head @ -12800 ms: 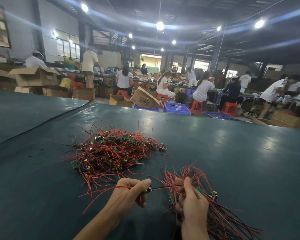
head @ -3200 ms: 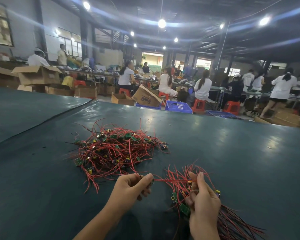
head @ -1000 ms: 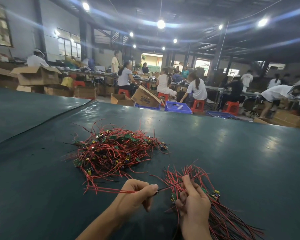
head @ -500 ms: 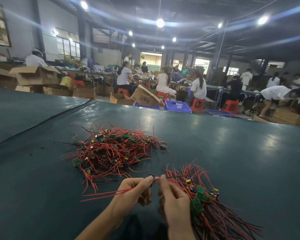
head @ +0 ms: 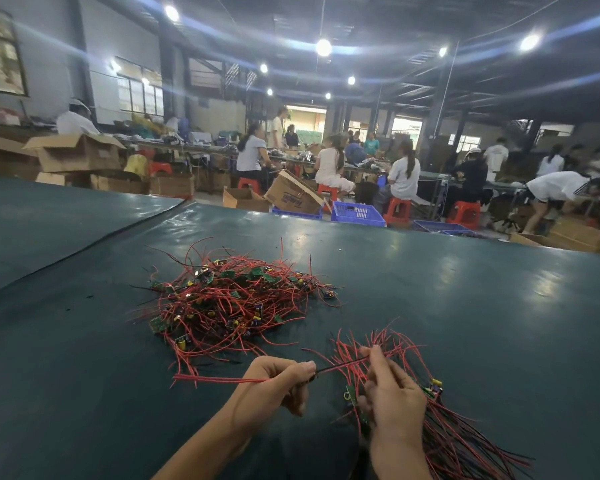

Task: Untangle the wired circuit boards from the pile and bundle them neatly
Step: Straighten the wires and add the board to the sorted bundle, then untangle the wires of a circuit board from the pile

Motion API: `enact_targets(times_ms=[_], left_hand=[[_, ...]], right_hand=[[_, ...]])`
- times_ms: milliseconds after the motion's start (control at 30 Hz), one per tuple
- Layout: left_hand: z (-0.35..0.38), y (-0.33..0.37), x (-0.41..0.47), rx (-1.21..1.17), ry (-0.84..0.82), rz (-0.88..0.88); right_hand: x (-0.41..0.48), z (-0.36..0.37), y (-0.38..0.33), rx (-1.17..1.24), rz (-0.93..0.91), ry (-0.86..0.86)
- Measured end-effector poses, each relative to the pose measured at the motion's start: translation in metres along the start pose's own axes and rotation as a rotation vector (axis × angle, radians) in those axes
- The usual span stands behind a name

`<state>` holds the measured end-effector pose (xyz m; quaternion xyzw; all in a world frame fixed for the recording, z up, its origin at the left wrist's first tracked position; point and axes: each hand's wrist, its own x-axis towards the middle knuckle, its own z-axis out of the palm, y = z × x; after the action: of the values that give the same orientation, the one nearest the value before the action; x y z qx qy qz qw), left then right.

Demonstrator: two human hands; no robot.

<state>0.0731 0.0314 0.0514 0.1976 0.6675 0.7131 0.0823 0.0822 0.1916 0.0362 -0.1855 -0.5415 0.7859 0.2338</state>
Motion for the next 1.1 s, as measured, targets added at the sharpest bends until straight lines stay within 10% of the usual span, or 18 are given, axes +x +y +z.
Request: enact_targets(times_ms=[500,900,1100], left_hand=[[-0.002,-0.005,-0.001,-0.108,-0.104,-0.144],[-0.005,-0.001,0.006,-0.154,0.281,-0.232],[-0.036,-0.014,0.011,0.534,0.622,0.191]], right_hand=[[-0.043,0.019,0.012,-0.316,-0.036,-0.514],[-0.025,0.014,0.002,0.058,0.234,-0.061],[-0.016,0.007,0.002,0.299,0.357,-0.026]])
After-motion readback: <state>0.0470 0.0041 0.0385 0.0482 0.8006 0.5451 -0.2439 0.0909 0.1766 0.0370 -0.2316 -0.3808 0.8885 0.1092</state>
